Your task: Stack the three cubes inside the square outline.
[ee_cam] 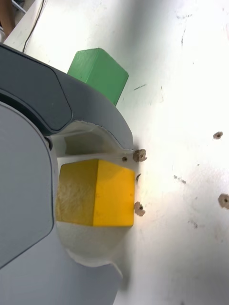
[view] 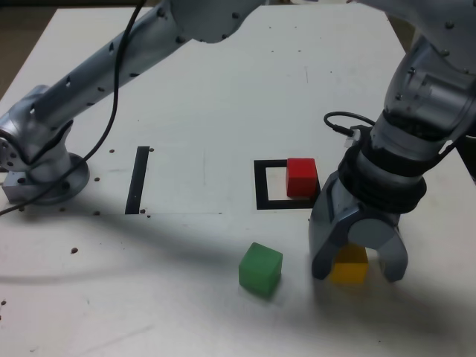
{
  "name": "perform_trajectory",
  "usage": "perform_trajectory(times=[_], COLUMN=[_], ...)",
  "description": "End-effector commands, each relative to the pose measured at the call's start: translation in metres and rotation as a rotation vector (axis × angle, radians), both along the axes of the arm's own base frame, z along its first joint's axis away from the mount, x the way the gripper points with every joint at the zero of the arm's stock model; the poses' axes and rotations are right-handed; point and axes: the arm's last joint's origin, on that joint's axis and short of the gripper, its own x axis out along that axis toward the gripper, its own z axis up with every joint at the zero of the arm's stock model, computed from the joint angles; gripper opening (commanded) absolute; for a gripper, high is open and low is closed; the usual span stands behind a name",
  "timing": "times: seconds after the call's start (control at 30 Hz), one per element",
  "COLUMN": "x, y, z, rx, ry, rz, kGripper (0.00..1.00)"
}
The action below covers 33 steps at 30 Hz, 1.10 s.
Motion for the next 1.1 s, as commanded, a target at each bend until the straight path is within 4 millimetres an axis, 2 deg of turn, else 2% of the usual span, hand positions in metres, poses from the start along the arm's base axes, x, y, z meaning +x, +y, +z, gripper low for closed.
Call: perform_trajectory(times=[0.0, 0.6, 0.83, 1.07], x=[-0.002, -0.004, -0.019, -0.04], y=[0.0, 0.001, 0.012, 0.04], z=[-0.002, 0.001, 0.027, 0.06], rx=[0.009, 0.015, 0.05, 0.074], ry=[0.027, 0.033, 0.007, -0.019], rz=[-0.003, -0.01, -0.03, -0.021], kGripper=[0.19, 0.19, 0.19, 0.19])
